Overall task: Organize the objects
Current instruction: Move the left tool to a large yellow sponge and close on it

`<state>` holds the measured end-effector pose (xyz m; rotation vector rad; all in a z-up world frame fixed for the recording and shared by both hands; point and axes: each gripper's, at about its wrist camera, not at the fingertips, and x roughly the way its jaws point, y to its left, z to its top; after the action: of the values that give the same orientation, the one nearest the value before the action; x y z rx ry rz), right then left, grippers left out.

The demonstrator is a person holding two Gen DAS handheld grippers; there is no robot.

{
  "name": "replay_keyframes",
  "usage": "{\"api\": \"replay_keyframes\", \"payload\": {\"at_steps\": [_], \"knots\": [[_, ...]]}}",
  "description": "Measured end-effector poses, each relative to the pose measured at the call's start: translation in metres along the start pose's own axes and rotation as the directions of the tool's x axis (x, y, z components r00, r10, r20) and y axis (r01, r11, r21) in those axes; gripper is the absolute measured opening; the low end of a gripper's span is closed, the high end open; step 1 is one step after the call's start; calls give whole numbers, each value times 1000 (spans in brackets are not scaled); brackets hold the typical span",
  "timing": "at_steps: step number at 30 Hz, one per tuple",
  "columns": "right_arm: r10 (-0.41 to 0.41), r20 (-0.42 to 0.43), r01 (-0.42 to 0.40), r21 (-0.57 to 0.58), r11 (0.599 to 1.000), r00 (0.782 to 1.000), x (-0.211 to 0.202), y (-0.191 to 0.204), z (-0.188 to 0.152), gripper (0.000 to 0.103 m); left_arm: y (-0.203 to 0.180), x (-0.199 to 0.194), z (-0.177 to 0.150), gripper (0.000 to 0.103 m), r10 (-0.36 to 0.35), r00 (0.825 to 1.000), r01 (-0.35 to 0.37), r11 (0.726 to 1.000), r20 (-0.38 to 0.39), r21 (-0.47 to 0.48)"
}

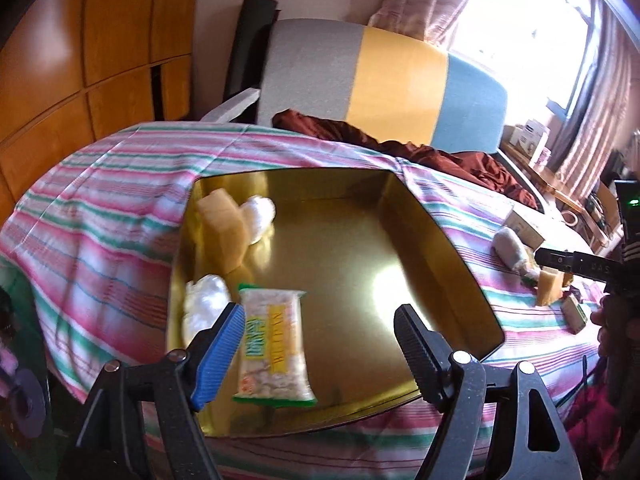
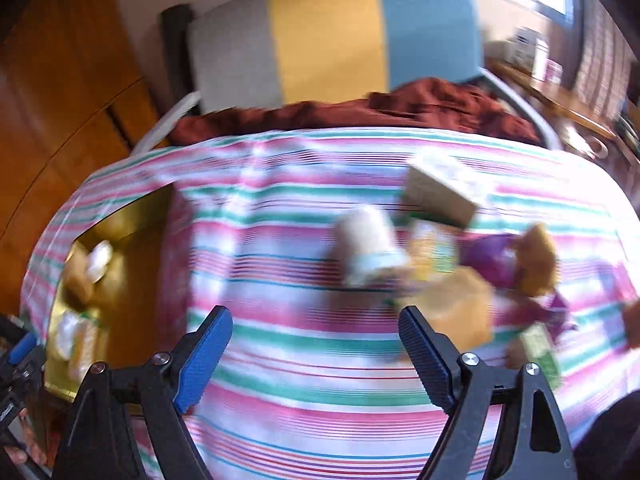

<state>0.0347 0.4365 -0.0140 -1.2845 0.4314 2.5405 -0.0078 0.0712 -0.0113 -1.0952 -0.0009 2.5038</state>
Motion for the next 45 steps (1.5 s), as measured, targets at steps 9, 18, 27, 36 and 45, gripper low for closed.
{"api": "replay_keyframes", "payload": {"at_steps": [9, 18, 27, 36, 45], "knots": [[-207, 62, 155, 471, 868, 976, -29, -172, -13, 87, -82, 11, 27, 80, -126, 992, 127, 983, -14, 136], [-59, 126, -41, 668, 743, 990, -29, -214, -32, 87, -201, 53, 35, 84, -275, 946, 311, 919, -170, 243], [-19, 165, -96, 661, 744, 986, -30, -214, -33, 87, -303, 121, 20, 84, -289, 890, 375, 903, -351, 209], [-2, 196, -134, 679, 721, 981, -30, -221, -35, 87, -350, 165, 18, 102, -221, 904, 278, 954, -367, 113], [24, 190, -149, 678, 719, 981, -26, -222, -35, 87, -345, 194, 15, 61, -236, 892, 269, 963, -386, 32]]}}
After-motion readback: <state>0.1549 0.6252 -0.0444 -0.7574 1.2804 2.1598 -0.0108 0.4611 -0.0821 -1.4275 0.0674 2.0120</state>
